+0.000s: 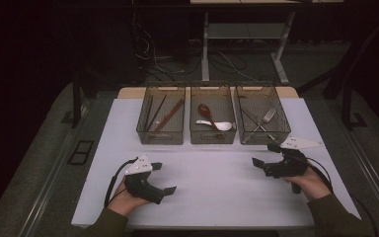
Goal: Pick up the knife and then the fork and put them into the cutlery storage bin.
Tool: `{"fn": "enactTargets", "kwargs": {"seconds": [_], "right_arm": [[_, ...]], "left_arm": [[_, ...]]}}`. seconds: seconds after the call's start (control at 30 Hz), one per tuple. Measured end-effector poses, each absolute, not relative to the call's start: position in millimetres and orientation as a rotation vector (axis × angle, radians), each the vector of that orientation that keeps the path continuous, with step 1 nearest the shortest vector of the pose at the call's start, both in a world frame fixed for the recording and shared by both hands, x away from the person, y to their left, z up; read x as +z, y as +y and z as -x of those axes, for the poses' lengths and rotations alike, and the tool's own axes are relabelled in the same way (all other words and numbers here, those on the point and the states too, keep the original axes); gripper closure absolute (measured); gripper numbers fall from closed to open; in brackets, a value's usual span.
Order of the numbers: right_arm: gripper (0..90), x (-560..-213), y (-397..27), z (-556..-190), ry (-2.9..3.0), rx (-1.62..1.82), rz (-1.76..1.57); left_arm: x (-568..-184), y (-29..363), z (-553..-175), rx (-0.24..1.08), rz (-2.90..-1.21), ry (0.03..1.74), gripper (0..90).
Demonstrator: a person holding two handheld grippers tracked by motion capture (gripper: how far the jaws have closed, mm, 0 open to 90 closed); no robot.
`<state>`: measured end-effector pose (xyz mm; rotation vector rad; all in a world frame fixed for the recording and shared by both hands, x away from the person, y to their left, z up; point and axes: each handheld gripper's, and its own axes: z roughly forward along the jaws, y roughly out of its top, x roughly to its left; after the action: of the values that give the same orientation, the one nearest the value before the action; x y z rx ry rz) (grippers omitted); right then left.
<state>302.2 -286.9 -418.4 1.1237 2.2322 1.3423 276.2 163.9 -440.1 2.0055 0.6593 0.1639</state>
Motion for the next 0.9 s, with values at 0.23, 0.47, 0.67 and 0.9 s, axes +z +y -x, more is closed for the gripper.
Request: {"fn": "enactTargets", "kwargs": {"seconds": [0.23,0.47,0.67,0.9], "right_arm": [[14.7,-433,-288,-287,2.253,1.373,-1.099],[14.6,-441,-290,-273,2.265,1.385,-1.100],[14.7,-445,-294,-263,2.290,1.389,-1.082],[14.7,-447,-297,-262,2.292,1.384,-1.090]], "left_arm": [[-440,163,-276,0.165,-2.005,0.657,0.0],[-440,164,-276,0.168,-2.006,0.656,0.0],[-440,164,-275,0.172,-2.004,0.665,0.0],[-441,163,-276,0.172,-2.012,0.658,0.0]]}}
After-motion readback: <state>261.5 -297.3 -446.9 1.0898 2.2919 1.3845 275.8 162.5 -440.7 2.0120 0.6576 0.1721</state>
